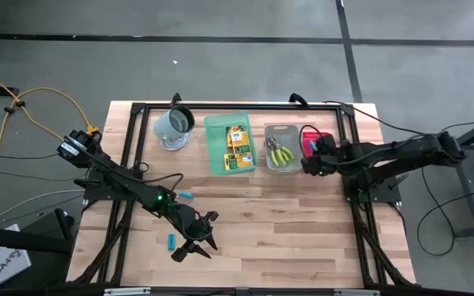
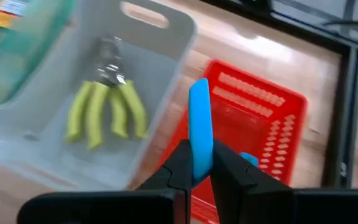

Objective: Pick & Place School Supplies
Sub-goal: Put the right blue eraser into the red bin, then put the top blue eraser into the red bin

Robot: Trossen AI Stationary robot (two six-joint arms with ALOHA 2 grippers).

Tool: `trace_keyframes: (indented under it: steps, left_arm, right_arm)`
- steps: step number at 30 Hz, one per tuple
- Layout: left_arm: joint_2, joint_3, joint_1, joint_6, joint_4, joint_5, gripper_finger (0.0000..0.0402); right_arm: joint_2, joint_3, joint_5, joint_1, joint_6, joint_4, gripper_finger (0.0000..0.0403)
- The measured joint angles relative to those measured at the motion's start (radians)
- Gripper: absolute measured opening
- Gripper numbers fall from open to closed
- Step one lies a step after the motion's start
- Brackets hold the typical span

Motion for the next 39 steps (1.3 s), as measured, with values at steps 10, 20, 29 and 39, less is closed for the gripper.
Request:
trace_keyframes:
  steps: [10, 20, 29, 39]
  left_arm:
    - [0.000, 0.000, 0.000, 0.000, 0.000, 0.000, 0.0142]
    - [0.000, 0.000, 0.000, 0.001, 0.000, -0.015, 0.0142]
    - [0.000, 0.000, 0.000, 0.001, 0.000, -0.024, 0.0142]
    - [0.000, 0.000, 0.000, 0.000, 0.000, -0.027, 0.0142]
  right_arm:
    - [-0.096, -0.187, -0.061, -0.119, -0.001, 0.137, 0.0028]
    - [-0.086, -0.278, -0.148, -0.193, -0.008, 0.255, 0.0029]
    - [-0.078, -0.281, -0.195, -0.233, -0.010, 0.258, 0.0037]
    - [-0.078, -0.281, -0.231, -0.269, -0.011, 0.281, 0.0088]
